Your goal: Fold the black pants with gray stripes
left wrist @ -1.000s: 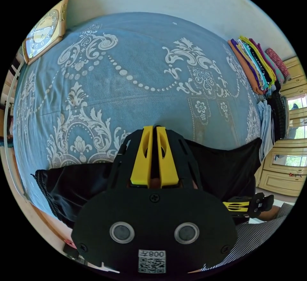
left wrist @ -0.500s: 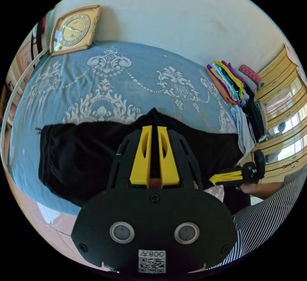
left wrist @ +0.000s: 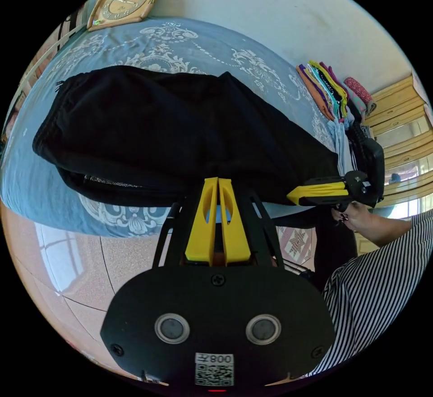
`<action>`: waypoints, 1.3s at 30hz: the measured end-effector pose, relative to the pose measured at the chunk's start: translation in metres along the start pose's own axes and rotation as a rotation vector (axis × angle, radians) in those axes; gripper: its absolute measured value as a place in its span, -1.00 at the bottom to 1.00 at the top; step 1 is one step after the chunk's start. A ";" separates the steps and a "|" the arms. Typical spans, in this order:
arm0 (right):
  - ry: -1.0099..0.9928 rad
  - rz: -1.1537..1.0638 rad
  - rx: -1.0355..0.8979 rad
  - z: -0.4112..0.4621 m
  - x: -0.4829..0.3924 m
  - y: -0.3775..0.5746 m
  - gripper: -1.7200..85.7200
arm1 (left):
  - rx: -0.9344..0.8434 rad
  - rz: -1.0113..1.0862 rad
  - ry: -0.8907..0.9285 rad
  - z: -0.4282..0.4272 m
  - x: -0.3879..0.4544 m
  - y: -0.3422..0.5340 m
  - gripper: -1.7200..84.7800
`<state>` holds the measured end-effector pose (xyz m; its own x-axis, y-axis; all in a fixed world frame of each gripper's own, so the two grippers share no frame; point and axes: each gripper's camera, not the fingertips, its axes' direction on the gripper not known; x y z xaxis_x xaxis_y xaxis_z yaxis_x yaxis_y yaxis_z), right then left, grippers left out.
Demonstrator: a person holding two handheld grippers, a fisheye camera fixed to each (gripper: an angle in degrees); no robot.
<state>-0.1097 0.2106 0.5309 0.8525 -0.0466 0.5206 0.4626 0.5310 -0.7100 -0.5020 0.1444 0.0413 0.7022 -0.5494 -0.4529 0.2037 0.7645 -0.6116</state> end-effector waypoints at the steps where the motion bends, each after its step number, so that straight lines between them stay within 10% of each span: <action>1: -0.004 0.008 -0.009 -0.001 -0.002 -0.003 -0.96 | 0.006 0.001 -0.004 -0.004 -0.003 0.003 -0.95; 15: -0.051 -0.086 0.021 -0.020 -0.039 -0.061 -0.96 | 0.419 -0.602 0.013 -0.126 -0.182 0.105 -0.78; 39: 0.093 -0.277 -0.057 0.005 -0.101 -0.124 -0.96 | 0.385 -0.596 0.138 -0.159 -0.266 0.188 -0.94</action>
<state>-0.2544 0.1537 0.5682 0.7091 -0.2623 0.6545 0.6918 0.4386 -0.5737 -0.7595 0.3806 -0.0562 0.3091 -0.9282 -0.2069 0.7689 0.3720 -0.5200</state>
